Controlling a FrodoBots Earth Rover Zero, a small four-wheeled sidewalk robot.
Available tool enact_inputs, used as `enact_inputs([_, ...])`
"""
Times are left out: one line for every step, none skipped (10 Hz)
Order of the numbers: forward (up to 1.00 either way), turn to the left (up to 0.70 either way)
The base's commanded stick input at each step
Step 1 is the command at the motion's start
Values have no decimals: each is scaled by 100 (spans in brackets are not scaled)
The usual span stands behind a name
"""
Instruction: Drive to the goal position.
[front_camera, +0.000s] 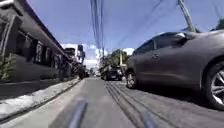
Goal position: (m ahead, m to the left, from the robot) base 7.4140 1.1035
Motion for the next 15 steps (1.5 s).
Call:
enact_inputs([100,0])
enact_inputs([100,0])
enact_inputs([100,0])
enact_inputs([100,0])
enact_inputs([100,0])
enact_inputs([100,0])
enact_inputs([100,0])
enact_inputs([100,0])
enact_inputs([100,0])
enact_inputs([100,-2])
enact_inputs([100,-7])
enact_inputs([100,-9])
enact_inputs([100,-10])
enact_inputs([100,-13])
enact_inputs([100,-36])
